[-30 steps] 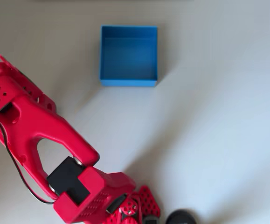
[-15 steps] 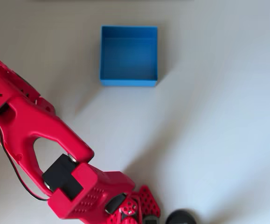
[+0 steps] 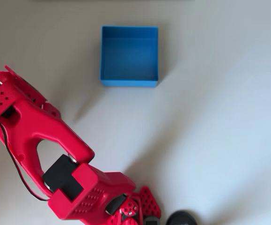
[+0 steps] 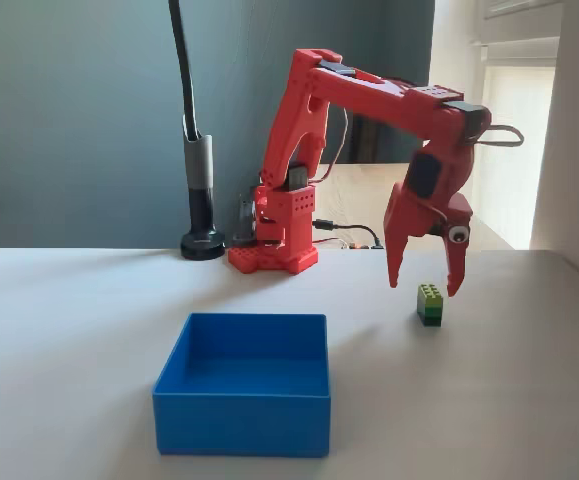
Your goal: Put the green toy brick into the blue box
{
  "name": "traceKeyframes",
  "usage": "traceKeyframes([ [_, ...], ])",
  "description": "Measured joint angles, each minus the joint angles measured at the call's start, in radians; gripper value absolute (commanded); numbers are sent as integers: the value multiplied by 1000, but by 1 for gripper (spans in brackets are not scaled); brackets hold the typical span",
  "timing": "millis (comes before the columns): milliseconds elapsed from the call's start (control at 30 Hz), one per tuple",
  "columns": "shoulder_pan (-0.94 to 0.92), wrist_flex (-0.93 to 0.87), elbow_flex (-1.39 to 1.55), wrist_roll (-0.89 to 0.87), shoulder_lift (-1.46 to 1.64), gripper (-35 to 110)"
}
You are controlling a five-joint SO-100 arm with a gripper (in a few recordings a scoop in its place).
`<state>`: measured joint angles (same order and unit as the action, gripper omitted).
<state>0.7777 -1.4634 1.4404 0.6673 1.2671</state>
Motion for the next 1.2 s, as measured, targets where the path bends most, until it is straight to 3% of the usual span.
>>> traceKeyframes([
  [600,0,150,72,-32,0,18],
  [967,21,222,124,-101,0,0],
  [1200,31,218,115,-158,0,0],
])
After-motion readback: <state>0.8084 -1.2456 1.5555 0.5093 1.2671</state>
